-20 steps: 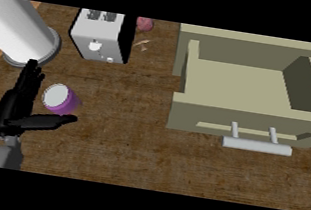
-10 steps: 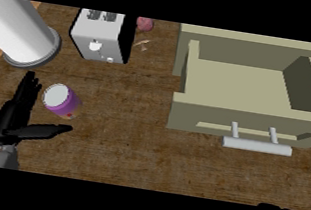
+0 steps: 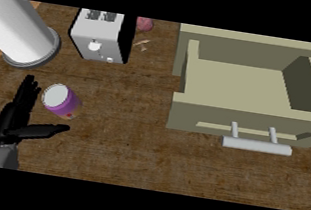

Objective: Pick up the can, place it into the drawer and close the drawer

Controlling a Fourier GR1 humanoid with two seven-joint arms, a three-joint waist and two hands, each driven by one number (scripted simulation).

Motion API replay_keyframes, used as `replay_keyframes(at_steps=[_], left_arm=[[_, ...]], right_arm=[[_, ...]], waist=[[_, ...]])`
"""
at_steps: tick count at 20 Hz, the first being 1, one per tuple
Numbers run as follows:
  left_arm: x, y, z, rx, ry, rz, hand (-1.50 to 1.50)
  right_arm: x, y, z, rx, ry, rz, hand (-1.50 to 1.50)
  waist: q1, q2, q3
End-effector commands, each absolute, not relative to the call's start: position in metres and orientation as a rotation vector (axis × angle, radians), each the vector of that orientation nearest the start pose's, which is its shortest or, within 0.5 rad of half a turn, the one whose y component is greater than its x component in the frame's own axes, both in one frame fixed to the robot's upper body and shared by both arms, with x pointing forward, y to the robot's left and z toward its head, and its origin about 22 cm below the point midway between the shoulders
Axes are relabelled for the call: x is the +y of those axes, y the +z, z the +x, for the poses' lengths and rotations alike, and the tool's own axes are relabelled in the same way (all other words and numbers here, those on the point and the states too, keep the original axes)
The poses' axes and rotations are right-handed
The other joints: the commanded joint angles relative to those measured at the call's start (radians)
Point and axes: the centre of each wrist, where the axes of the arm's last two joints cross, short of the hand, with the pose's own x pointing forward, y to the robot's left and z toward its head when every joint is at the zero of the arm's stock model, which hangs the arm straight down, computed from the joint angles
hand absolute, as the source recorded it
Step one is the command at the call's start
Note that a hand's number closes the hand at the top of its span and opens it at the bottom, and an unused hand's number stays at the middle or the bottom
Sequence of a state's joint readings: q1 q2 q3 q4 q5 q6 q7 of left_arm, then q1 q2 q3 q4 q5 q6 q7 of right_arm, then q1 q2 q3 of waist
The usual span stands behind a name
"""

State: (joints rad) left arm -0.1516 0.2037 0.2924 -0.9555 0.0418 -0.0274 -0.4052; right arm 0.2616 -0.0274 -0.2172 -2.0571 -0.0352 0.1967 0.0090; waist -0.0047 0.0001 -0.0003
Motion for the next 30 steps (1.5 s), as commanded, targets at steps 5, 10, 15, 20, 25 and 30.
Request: replay_keyframes(at_steps=[5, 10, 15, 20, 25, 30], left_arm=[[0.339, -0.095, 0.267, -1.492, 0.143, 0.291, -1.5], [0.359, -0.117, 0.237, -1.518, 0.131, 0.264, -1.5], [0.349, -0.118, 0.256, -1.501, 0.138, 0.278, -1.5], [0.35, -0.107, 0.28, -1.508, 0.136, 0.277, -1.5], [0.333, -0.105, 0.279, -1.493, 0.141, 0.224, -1.5], [0.329, -0.101, 0.302, -1.523, 0.12, 0.206, -1.5]], right_arm=[[-0.286, 0.081, 0.163, -1.81, 0.019, -0.176, -1.5], [-0.303, 0.076, 0.139, -1.819, 0.007, -0.162, -1.5], [-0.304, 0.093, 0.167, -1.812, 0.008, -0.198, -1.5], [-0.293, 0.089, 0.166, -1.799, 0.001, -0.166, -1.5], [-0.3, 0.096, 0.14, -1.809, 0.002, -0.199, -1.5], [-0.29, 0.098, 0.153, -1.801, 0.009, -0.174, -1.5]], waist=[[-0.001, 0.0, 0.0], [-0.004, 0.0, 0.0], [-0.002, 0.001, 0.0], [-0.004, 0.001, 0.0], [0.001, -0.002, 0.001], [-0.006, 0.002, 0.0]])
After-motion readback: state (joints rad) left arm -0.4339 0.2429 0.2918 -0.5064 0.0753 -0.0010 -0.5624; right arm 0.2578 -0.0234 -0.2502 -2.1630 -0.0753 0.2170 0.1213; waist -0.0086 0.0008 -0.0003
